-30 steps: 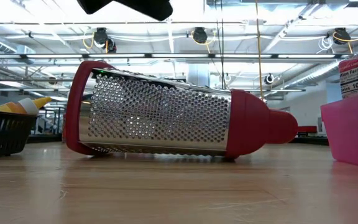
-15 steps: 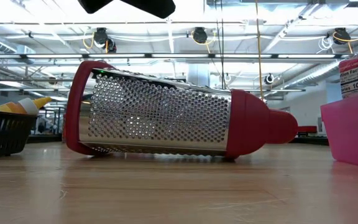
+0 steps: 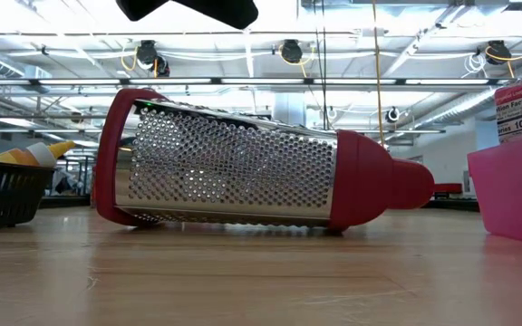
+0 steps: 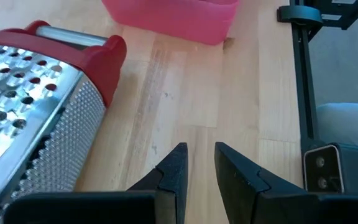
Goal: Pick & Place Kitchen Items
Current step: Put the violet seasoning bottle into the orange bin
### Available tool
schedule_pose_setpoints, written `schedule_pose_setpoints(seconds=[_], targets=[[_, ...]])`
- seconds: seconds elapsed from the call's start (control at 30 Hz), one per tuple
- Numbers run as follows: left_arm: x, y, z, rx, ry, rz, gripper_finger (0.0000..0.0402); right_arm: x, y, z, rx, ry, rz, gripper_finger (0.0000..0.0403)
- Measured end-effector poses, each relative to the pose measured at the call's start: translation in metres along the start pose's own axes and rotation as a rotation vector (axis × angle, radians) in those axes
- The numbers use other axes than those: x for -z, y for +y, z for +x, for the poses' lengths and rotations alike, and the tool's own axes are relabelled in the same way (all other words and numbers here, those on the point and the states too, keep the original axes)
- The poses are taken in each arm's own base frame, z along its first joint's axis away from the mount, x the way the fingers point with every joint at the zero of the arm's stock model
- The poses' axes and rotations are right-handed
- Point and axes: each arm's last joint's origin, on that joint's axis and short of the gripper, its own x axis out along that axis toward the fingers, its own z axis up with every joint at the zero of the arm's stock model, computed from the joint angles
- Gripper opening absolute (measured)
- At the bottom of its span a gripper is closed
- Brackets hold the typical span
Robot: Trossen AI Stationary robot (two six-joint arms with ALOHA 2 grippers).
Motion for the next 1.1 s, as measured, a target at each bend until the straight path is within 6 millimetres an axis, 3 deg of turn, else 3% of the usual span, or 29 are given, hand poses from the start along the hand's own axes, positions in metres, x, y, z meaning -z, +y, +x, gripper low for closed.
schedule_pose_setpoints(seconds=[0.3, 0.57, 1.1], targets=[[-0.002, 0.003, 0.001, -0.049, -0.034, 0.025, 0.0081, -0.042, -0.021, 0.027, 0.068, -0.129, -0.042, 0.0137], [-0.016, 0.028, 0.006, -0.135, -0.021, 0.043, 0.0081, -0.061, -0.079, 0.073, 0.122, -0.076, -0.026, 0.012], [-0.048, 0.112, -0.072, -0.49, 0.002, 0.036, 0.0081, -0.067, -0.207, 0.122, 0.135, 0.07, 0.029, 0.0126]])
